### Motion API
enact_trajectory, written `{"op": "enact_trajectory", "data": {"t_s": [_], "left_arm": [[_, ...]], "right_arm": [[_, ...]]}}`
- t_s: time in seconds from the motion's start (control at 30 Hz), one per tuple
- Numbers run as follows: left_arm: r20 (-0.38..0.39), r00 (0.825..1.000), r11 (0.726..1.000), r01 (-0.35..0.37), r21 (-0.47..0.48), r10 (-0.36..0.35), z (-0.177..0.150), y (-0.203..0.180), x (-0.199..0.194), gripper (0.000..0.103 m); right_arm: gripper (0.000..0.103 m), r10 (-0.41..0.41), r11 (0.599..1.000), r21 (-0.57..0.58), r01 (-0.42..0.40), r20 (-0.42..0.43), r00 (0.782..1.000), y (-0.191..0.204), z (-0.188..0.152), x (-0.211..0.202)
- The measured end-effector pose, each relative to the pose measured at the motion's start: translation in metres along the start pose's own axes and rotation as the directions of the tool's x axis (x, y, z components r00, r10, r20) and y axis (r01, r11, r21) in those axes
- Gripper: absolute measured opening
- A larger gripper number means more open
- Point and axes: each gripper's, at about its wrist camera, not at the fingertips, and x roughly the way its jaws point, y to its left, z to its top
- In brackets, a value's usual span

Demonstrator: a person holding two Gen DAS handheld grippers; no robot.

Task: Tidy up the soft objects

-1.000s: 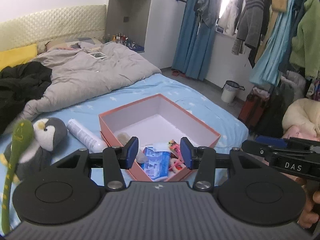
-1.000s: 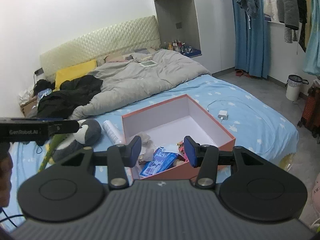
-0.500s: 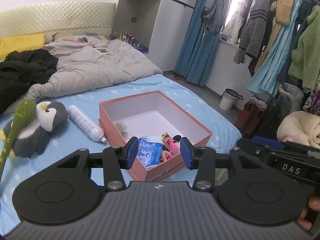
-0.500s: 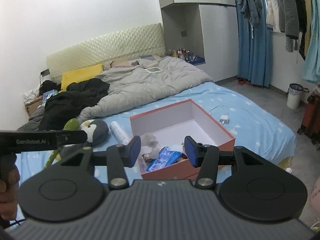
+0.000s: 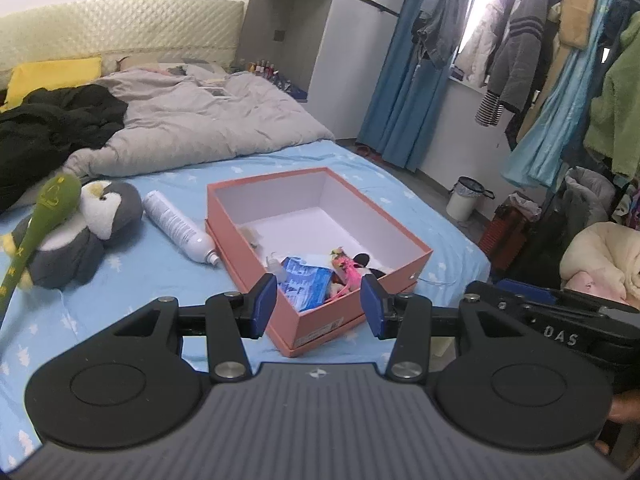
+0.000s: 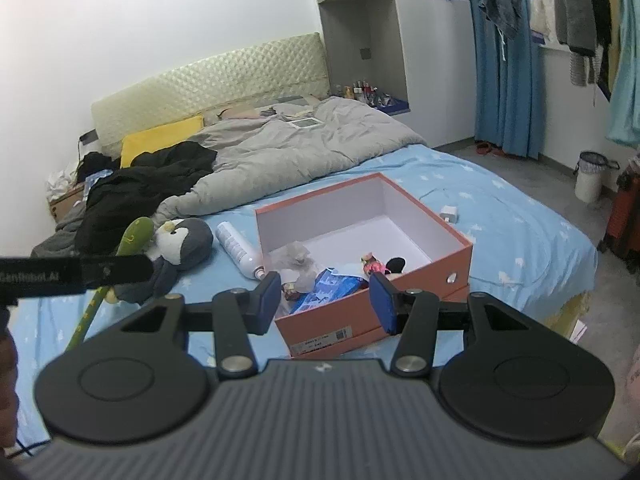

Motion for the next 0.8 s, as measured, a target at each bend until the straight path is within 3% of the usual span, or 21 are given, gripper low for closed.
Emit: {"op": "enact_trajectory", "data": {"t_s": [0.1, 0.17, 0.27, 0.33, 0.4, 0.47, 0.8], "left_arm": [[-0.012, 1.0, 1.0, 0.017, -0.016, -0.017, -0.005, 0.004, 0.006, 0.052], [-0.01, 1.0, 1.0, 0.021, -0.012, -0.021, -0.008, 0.005, 0.007, 0.06], [-0.003, 1.0, 1.0, 0.015, -0.012, -0.015, -0.008, 0.008, 0.008, 0.08], [0.003, 1.0, 0.999, 0.016, -0.027, -0.016, -0.007, 0.011, 0.008, 0.095], [0.002, 1.0, 0.999, 0.023, -0.043, -0.023, -0.007, 0.014, 0.01, 0.099], [-0.001, 1.0, 0.999, 0.012, -0.05, -0.012, -0.007, 0.016, 0.01, 0.101], [-0.017, 0.999, 0.998, -0.044, -0.054, 0.043, -0.007, 0.016, 0.012, 0.103]], "right_arm": [[0.052, -0.013, 1.0, 0.01, 0.013, -0.013, 1.0, -0.002, -0.004, 0.001], [0.052, -0.019, 1.0, -0.001, 0.019, -0.026, 0.999, -0.001, -0.009, 0.002], [0.054, -0.032, 0.999, -0.017, 0.031, -0.039, 0.999, 0.0, -0.014, 0.002], [0.067, -0.034, 0.999, -0.013, 0.034, -0.035, 0.999, -0.002, -0.016, 0.002], [0.092, -0.044, 0.999, -0.012, 0.044, -0.024, 0.999, -0.003, -0.015, 0.001], [0.098, -0.055, 0.998, -0.006, 0.055, -0.02, 0.998, -0.006, -0.014, 0.001], [0.098, -0.077, 0.997, 0.008, 0.077, -0.027, 0.997, -0.011, -0.014, 0.003]]}}
